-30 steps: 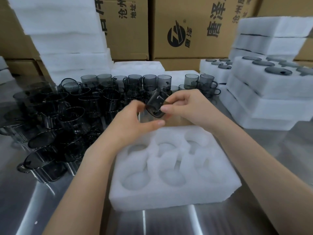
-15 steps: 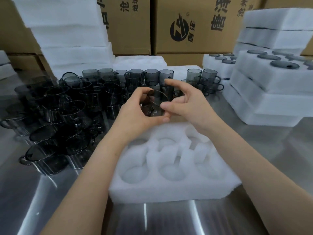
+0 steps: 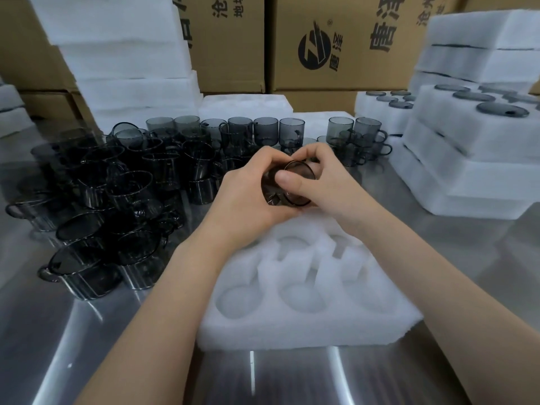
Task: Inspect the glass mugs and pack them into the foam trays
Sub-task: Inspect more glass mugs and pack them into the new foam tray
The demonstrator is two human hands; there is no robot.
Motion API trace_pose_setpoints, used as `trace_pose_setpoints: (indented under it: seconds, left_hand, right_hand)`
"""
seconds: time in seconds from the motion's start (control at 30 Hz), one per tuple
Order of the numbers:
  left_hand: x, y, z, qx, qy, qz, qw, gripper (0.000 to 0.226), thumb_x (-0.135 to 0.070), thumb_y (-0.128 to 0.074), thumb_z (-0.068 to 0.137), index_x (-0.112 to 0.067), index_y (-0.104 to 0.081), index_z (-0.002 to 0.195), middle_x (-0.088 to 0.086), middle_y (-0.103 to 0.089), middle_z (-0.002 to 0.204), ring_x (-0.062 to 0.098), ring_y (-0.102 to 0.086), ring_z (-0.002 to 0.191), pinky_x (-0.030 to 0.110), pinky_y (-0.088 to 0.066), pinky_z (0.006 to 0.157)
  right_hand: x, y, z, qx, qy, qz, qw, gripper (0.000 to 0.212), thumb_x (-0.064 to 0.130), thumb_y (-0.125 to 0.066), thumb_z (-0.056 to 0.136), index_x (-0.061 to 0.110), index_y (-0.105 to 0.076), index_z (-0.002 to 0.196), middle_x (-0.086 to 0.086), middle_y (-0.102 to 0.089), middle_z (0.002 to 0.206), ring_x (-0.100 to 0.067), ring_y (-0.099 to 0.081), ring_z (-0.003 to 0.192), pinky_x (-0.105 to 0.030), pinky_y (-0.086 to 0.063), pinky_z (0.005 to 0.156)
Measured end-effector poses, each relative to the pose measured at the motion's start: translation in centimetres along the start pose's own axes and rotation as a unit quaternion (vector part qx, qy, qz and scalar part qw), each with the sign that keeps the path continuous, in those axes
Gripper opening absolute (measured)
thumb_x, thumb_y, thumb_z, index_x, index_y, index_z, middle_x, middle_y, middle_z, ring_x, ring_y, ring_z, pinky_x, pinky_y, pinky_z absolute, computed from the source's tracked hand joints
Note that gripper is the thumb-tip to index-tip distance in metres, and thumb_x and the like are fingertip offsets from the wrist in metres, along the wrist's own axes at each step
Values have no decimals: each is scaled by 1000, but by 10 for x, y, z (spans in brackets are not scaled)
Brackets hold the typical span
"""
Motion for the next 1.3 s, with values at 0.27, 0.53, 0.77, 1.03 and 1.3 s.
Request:
trace_pose_setpoints:
  seconds: [0.27,0.53,0.77,1.03,1.3]
  left_hand:
    - [-12,3,-2,-32,-35,-41,998,62,-12,-89,63,-27,-60,116,-16,-68,106,5,-64,103,34,-52,92]
    - [-6,7,1,-62,-26,-152,986,71,4,-86,57,-18,-58,118,-7,-67,116,10,-63,111,32,-51,98]
    - [3,10,4,-86,-3,-173,981,59,6,-86,63,-20,-58,108,-12,-70,100,0,-67,96,15,-49,83]
    - [-2,0,1,-32,-28,-74,996,64,-11,-86,64,-36,-60,116,-15,-64,125,1,-61,114,31,-49,101]
    - [-12,-2,-1,-7,-61,-29,998,70,-13,-86,67,-42,-51,120,-23,-58,130,-5,-55,118,19,-43,101]
  right_hand:
    - [5,3,-5,-7,-16,126,992,34,34,-67,84,15,-61,111,-2,-69,98,-18,-65,86,-34,-53,64]
    - [5,-4,-1,116,-50,224,966,49,26,-45,97,5,-47,141,-21,-54,137,-27,-55,116,-37,-50,86]
    - [4,-6,-5,122,9,152,981,51,4,-62,85,2,-52,135,-17,-61,128,-29,-60,114,-52,-51,97]
    - [7,0,-4,-22,57,-41,997,43,28,-83,61,20,-51,88,16,-65,80,2,-61,78,-19,-50,69]
    - [8,8,-2,-79,59,57,994,24,35,-64,89,16,-64,74,6,-66,73,-9,-60,71,-27,-50,66]
Point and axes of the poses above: each hand's wrist, its own z-axis towards the middle knuckle, its own y-axis out of the back of the hand, x = y × z, the point moved 6 cm from there along z, towards the middle knuckle
